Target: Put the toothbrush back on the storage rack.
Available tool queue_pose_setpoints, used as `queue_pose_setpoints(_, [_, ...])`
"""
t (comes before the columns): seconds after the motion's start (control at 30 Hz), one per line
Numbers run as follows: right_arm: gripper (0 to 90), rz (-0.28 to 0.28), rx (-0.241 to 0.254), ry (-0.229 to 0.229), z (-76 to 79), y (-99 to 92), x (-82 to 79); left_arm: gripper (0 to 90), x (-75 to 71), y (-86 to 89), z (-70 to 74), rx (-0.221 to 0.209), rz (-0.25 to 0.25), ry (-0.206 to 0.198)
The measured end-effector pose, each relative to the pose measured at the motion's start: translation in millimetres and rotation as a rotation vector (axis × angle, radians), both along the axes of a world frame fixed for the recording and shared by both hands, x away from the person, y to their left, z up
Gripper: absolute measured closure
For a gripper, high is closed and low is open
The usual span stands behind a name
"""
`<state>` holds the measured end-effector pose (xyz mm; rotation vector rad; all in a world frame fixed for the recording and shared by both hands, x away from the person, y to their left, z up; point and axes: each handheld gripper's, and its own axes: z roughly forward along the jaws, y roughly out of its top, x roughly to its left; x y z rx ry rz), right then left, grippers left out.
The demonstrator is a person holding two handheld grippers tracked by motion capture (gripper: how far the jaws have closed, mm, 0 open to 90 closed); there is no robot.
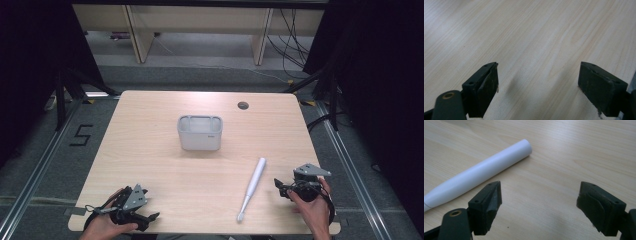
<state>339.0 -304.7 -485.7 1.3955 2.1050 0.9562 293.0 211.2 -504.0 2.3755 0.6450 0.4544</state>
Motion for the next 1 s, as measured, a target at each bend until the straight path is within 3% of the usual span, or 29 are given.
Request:
queue_pose_setpoints(0.1, [20.3, 0.010, -0.005, 0.004, -0.1, 0.6, 0.4, 16.3, -0.8, -0.4, 0.1, -0.002, -0.006, 0.002])
queue_pose_setpoints(0.13, [20.2, 0.034, -0.040, -0.014, 0.0, -1.4, 2.1, 16.3, -0.9, -0.6, -0.1, -0.004, -0.007, 0.003])
queue_pose_setpoints(0.27, [20.4, 0.021, -0.016, 0.017, 0.3, 4.3, 1.4, 16.3, -0.6, -0.6, 0.1, -0.004, -0.006, 0.001])
queue_pose_setpoints(0.33, [20.4, 0.036, -0.028, 0.003, 0.5, 4.7, 2.6, 16.3, -0.5, -0.5, -0.1, -0.002, -0.006, 0.001])
queue_pose_setpoints(0.37, [20.4, 0.068, -0.055, -0.032, 0.4, 4.0, 5.7, 16.3, -0.4, -0.8, -0.3, -0.001, -0.003, -0.001])
queue_pose_setpoints(0.47, [20.8, 0.052, -0.036, -0.030, 1.3, 7.0, 6.4, 16.3, -0.9, -1.0, 0.0, -0.003, -0.007, 0.001])
queue_pose_setpoints(0.7, [26.7, 0.084, -0.048, -0.051, 4.9, 12.6, 9.8, 16.3, -0.7, -0.8, -0.1, -0.004, -0.006, 0.002])
queue_pose_setpoints(0.77, [27.1, 0.078, -0.027, -0.034, 5.9, 14.7, 9.8, 16.3, -0.3, -0.9, -0.3, -0.001, -0.003, -0.001])
queue_pose_setpoints(0.9, [31.2, 0.119, -0.043, -0.053, 7.0, 15.2, 12.1, 16.3, -0.8, -1.0, -0.3, -0.004, -0.005, 0.002])
queue_pose_setpoints(0.97, [32.7, 0.087, 0.007, -0.008, 7.8, 20.7, 10.2, 16.3, 0.0, -0.7, -0.2, 0.007, -0.006, -0.003])
queue_pose_setpoints(1.0, [34.7, 0.098, -0.018, -0.036, 7.4, 19.8, 11.2, 16.3, -0.6, -1.1, -0.4, -0.002, -0.006, -0.002])
